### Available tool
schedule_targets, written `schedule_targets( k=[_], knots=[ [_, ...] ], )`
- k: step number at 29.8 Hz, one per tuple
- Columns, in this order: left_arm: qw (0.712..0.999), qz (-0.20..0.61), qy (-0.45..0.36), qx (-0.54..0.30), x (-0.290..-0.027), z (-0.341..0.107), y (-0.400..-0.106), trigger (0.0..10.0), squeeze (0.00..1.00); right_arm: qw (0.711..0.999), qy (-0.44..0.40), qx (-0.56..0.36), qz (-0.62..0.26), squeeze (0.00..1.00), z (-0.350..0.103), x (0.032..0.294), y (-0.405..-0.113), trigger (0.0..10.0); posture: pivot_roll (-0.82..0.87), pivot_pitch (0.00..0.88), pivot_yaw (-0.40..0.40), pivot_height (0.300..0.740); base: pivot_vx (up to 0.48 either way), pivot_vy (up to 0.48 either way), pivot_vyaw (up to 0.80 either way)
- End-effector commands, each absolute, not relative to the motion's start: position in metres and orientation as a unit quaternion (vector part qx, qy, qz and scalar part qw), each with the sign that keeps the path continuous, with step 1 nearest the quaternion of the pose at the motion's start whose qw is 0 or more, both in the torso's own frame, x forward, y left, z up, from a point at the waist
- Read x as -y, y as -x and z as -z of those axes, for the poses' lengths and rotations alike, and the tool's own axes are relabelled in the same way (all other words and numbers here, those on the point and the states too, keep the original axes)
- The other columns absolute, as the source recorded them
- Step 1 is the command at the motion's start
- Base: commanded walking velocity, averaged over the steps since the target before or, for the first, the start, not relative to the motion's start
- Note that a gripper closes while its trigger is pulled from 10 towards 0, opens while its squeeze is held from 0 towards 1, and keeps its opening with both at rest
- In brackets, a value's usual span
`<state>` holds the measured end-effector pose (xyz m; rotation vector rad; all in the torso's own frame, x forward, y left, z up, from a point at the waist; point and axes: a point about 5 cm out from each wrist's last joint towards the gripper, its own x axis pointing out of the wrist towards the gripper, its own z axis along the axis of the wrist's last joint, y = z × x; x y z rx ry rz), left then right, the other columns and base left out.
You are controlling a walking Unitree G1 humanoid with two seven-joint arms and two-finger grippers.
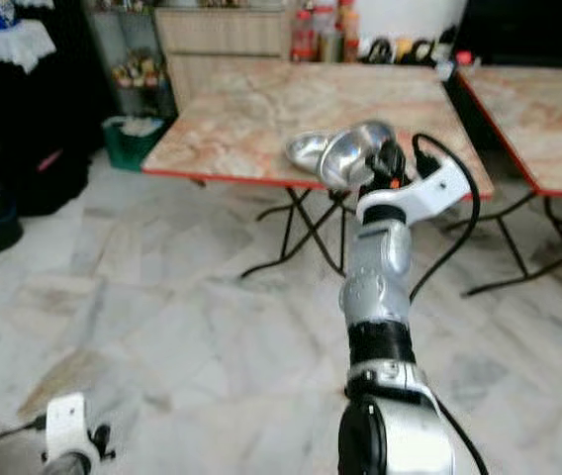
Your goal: Setting the table
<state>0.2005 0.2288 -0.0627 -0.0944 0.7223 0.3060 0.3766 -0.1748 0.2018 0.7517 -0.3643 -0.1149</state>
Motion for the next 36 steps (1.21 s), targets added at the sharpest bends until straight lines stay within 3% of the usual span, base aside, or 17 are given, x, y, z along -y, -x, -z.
schedule_targets(
  k=[1, 8, 32, 36],
  knots=[
    [0.926, -0.145, 0.04, -0.345, -0.228, 0.06, -0.204, 10.0, 0.0, 0.913, -0.364, 0.174, 0.059, 0.0, -0.201, 0.176, -0.377, 10.0, 0.11, 0.0, 0.013, 0.728, 0.0, 0.0, 0.0],
    [0.927, -0.145, 0.042, -0.343, -0.229, 0.059, -0.206, 10.0, 0.0, 0.914, -0.364, 0.17, 0.06, 0.0, -0.199, 0.175, -0.378, 10.0, 0.11, 0.0, 0.014, 0.728, 0.071, 0.0, 0.0],
    [0.924, -0.146, 0.044, -0.351, -0.23, 0.061, -0.203, 10.0, 0.0, 0.929, -0.333, 0.154, 0.058, 0.0, -0.191, 0.175, -0.378, 10.0, 0.11, 0.0, 0.011, 0.728, 0.347, 0.0, 0.0],
    [0.923, -0.146, 0.044, -0.353, -0.229, 0.062, -0.203, 10.0, 0.0, 0.932, -0.325, 0.154, 0.052, 0.0, -0.192, 0.173, -0.378, 10.0, 0.1, 0.0, 0.01, 0.728, 0.374, 0.0, 0.8]
  ],
)
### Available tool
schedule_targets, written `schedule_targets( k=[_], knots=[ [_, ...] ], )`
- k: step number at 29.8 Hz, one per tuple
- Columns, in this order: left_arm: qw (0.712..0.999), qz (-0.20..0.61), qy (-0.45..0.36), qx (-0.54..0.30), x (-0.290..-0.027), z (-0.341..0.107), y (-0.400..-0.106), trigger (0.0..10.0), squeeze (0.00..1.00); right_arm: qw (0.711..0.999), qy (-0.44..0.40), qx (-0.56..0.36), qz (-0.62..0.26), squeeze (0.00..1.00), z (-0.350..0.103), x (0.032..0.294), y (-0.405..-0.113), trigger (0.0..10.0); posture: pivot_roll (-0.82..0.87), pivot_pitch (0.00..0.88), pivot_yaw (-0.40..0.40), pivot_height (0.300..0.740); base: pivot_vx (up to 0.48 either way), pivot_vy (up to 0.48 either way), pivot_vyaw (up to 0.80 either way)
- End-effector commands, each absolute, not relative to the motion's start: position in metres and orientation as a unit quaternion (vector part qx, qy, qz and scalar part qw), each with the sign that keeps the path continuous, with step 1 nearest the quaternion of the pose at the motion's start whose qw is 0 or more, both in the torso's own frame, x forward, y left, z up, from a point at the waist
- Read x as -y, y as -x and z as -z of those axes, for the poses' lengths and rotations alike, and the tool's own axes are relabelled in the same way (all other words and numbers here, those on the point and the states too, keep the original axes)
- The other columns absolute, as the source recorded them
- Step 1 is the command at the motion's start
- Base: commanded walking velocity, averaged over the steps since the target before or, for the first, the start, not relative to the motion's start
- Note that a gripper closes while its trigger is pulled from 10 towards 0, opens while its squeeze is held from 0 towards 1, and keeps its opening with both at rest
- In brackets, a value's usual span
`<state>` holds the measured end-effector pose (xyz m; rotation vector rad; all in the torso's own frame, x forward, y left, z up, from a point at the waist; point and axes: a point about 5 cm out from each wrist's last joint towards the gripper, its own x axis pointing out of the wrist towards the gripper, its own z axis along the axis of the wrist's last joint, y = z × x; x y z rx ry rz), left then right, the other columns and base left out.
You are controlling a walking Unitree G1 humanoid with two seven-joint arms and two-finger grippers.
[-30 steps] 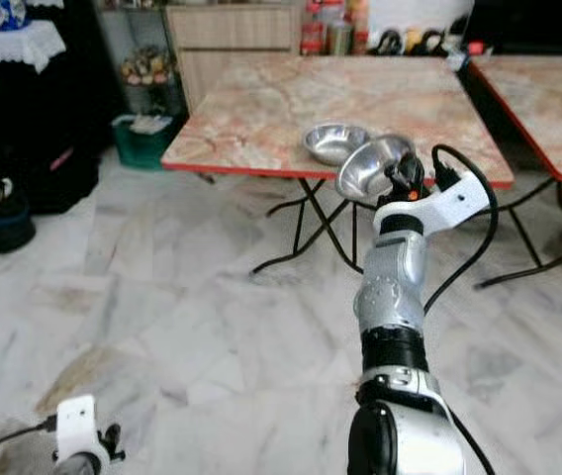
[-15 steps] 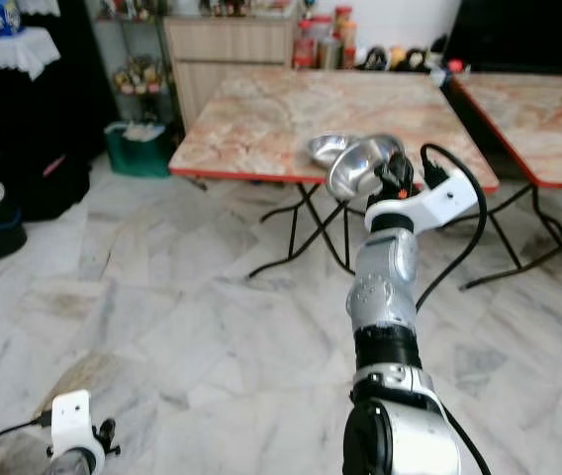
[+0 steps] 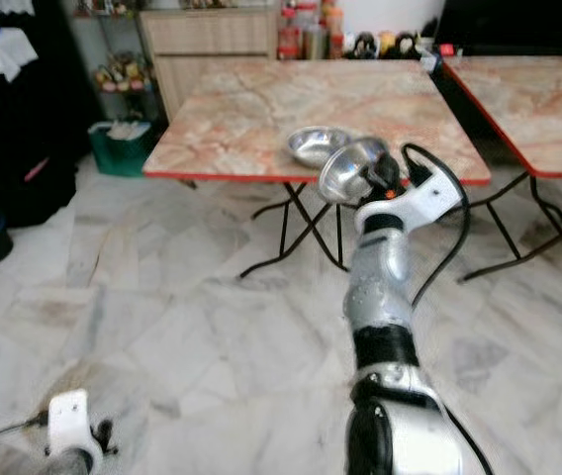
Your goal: Setting the table
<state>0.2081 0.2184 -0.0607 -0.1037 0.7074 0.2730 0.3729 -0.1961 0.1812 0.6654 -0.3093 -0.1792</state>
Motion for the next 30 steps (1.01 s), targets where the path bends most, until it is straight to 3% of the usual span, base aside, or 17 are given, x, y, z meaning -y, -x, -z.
schedule_targets(
  k=[1, 12, 18, 23, 30],
  knots=[
    [0.923, -0.146, 0.045, -0.354, -0.2284, 0.0622, -0.2021, 10.0, 0.0, 0.93, -0.331, 0.151, 0.052, 0.0, -0.1908, 0.1732, -0.3785, 10.0, 0.1, 0.0, 0.009, 0.728, 0.371, 0.0, 0.0],
    [0.922, -0.147, 0.045, -0.356, -0.2279, 0.0629, -0.2014, 10.0, 0.0, 0.931, -0.331, 0.144, 0.051, 0.0, -0.1894, 0.1725, -0.3801, 10.0, 0.1, 0.0, 0.007, 0.728, 0.373, 0.0, 0.0],
    [0.922, -0.144, 0.044, -0.357, -0.2282, 0.063, -0.2012, 10.0, 0.0, 0.944, -0.291, 0.145, 0.045, 0.0, -0.1907, 0.1692, -0.3796, 10.0, 0.1, 0.0, 0.01, 0.728, 0.374, 0.0, 0.0],
    [0.922, -0.143, 0.044, -0.357, -0.2269, 0.0633, -0.2013, 10.0, 0.0, 0.947, -0.286, 0.143, 0.043, 0.0, -0.1894, 0.169, -0.3793, 10.0, 0.09, 0.0, 0.008, 0.728, 0.375, 0.0, 0.65],
    [0.922, -0.137, 0.043, -0.361, -0.2234, 0.0645, -0.2006, 10.0, 0.0, 0.946, -0.291, 0.135, 0.045, 0.0, -0.1871, 0.1683, -0.3799, 10.0, 0.08, 0.0, 0.005, 0.728, 0.375, 0.0, 0.0]
  ],
)
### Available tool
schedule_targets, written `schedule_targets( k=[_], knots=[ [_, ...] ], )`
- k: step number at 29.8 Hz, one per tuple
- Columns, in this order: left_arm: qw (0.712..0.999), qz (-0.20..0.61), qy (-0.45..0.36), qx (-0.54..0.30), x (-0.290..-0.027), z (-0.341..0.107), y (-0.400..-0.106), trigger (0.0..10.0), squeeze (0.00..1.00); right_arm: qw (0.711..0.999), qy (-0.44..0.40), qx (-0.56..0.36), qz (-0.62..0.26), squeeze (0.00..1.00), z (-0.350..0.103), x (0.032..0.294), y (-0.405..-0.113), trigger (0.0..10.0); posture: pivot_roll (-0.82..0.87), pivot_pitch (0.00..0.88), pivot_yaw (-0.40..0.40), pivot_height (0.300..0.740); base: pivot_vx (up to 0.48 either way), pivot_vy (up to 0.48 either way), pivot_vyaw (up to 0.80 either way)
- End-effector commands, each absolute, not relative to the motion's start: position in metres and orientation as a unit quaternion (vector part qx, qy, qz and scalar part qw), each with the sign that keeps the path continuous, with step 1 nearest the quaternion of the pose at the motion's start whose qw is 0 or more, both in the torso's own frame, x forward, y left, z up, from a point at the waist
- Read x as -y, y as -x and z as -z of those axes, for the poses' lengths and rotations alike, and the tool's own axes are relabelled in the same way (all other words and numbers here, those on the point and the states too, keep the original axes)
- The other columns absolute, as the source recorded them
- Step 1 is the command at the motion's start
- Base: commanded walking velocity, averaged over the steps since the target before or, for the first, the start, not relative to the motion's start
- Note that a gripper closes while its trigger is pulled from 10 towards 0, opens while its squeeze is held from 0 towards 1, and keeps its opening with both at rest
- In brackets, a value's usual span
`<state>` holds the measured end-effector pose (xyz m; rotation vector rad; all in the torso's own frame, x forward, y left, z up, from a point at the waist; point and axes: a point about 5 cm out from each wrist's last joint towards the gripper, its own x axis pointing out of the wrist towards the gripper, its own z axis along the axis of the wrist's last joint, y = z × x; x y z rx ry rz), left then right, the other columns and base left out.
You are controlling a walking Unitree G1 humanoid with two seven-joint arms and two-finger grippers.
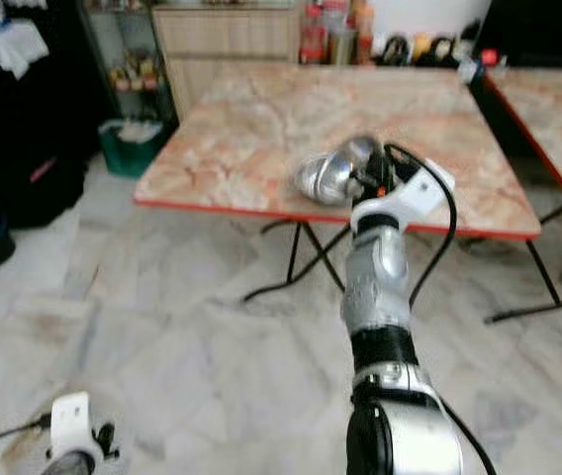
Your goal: Setting the table
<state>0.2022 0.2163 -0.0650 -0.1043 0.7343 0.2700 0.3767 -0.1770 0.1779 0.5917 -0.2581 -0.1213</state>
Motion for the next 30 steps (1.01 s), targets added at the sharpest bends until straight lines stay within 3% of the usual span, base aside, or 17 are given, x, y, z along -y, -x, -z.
schedule_targets(
  k=[1, 9, 14, 30],
  knots=[
    [0.922, -0.136, 0.043, -0.361, -0.2233, 0.0646, -0.2006, 10.0, 0.0, 0.946, -0.29, 0.135, 0.045, 0.0, -0.1872, 0.1679, -0.3798, 10.0, 0.08, 0.0, 0.005, 0.728, 0.379, 0.0, 0.0],
    [0.922, -0.136, 0.044, -0.361, -0.2232, 0.0648, -0.2002, 10.0, 0.0, 0.95, -0.28, 0.134, 0.037, 0.0, -0.1871, 0.1651, -0.3797, 10.0, 0.09, 0.0, 0.004, 0.728, 0.382, 0.0, 0.0],
    [0.922, -0.137, 0.044, -0.36, -0.2233, 0.0643, -0.2011, 10.0, 0.0, 0.953, -0.273, 0.13, 0.036, 0.0, -0.1867, 0.1647, -0.3803, 10.0, 0.09, 0.0, 0.002, 0.728, 0.382, 0.0, 0.69],
    [0.922, -0.136, 0.048, -0.36, -0.2217, 0.0641, -0.2022, 10.0, 0.0, 0.951, -0.281, 0.125, 0.035, 0.0, -0.1853, 0.1636, -0.3802, 10.0, 0.09, 0.0, 0.003, 0.728, 0.383, 0.0, 0.0]
  ],
)
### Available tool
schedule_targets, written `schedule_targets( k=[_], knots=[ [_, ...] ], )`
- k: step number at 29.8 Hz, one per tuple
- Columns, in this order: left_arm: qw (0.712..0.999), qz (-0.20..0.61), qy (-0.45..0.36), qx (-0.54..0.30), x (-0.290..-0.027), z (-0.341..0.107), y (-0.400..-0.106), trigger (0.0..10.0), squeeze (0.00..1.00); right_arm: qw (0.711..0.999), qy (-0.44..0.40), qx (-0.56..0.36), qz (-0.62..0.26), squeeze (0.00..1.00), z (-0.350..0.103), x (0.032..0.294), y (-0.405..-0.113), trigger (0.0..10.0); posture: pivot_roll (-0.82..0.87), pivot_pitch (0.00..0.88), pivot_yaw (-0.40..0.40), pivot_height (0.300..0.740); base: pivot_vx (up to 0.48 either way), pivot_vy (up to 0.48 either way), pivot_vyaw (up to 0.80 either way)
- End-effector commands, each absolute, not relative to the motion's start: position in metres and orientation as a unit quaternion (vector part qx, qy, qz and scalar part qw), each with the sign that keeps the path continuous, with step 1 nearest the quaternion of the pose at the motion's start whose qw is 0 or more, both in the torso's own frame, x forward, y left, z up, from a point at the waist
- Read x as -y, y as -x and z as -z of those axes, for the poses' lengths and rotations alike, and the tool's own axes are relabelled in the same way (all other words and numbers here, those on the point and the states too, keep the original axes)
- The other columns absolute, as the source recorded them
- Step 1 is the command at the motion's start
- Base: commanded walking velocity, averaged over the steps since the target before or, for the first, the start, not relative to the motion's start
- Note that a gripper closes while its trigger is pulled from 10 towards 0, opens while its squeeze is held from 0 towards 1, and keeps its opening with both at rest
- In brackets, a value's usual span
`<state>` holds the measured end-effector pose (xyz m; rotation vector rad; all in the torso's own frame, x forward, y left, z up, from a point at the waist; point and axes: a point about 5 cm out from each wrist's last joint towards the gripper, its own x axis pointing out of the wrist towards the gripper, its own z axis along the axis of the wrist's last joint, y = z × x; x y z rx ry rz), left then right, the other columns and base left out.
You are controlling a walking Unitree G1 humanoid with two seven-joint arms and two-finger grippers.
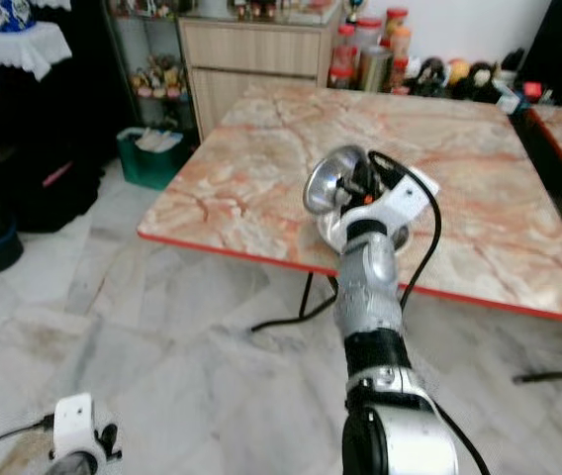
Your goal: Setting the table
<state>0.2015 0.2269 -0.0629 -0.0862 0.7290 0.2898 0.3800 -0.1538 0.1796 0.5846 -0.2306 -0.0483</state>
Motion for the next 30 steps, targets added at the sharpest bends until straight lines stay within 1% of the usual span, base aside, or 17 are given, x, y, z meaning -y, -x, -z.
schedule_targets(
  k=[1, 18, 30],
  knots=[
    [0.922, -0.135, 0.048, -0.36, -0.222, 0.064, -0.202, 10.0, 0.0, 0.951, -0.281, 0.126, 0.034, 0.0, -0.185, 0.164, -0.38, 10.0, 0.09, 0.0, 0.002, 0.728, 0.382, 0.0, 0.0],
    [0.922, -0.134, 0.048, -0.36, -0.22, 0.064, -0.204, 10.0, 0.0, 0.953, -0.279, 0.118, 0.029, 0.0, -0.182, 0.163, -0.374, 10.0, 0.08, 0.0, 0.009, 0.728, 0.38, 0.0, 0.0],
    [0.924, -0.133, 0.052, -0.356, -0.217, 0.063, -0.206, 10.0, 0.0, 0.953, -0.288, 0.09, -0.015, 0.0, -0.177, 0.158, -0.346, 10.0, 0.06, 0.0, 0.008, 0.728, 0.0, 0.0, 0.0]
  ],
)
